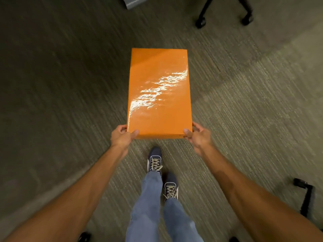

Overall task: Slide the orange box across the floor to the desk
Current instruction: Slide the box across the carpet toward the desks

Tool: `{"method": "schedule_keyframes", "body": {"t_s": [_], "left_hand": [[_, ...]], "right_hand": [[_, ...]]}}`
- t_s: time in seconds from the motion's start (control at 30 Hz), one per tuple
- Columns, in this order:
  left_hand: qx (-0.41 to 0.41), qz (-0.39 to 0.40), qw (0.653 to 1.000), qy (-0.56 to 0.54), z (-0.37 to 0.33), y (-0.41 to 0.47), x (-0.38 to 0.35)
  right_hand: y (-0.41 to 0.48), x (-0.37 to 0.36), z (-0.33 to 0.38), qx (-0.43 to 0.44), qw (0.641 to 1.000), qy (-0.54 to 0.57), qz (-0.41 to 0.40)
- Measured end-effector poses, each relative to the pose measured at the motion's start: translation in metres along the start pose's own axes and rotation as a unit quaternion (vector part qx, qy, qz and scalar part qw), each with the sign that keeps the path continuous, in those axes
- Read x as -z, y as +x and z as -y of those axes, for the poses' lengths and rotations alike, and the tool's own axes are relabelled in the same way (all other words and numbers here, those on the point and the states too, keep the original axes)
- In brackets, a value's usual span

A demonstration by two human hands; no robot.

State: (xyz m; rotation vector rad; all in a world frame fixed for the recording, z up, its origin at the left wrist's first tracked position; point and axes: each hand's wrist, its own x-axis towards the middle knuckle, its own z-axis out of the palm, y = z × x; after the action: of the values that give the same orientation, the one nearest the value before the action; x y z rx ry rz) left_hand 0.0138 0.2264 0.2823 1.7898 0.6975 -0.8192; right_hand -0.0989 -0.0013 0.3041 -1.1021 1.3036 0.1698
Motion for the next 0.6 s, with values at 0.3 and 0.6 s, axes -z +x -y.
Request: {"method": "schedule_keyframes", "body": {"t_s": [0.3, 0.6], "left_hand": [[0.010, -0.079, 0.991, -0.109, 0.050, -0.061, 0.107], [0.017, -0.151, 0.969, -0.194, 0.100, -0.071, 0.207]], "right_hand": [[-0.072, -0.061, -0.017, 0.025, 0.992, -0.091, 0.083], [-0.120, -0.160, -0.042, 0.071, 0.969, -0.171, 0.165]]}}
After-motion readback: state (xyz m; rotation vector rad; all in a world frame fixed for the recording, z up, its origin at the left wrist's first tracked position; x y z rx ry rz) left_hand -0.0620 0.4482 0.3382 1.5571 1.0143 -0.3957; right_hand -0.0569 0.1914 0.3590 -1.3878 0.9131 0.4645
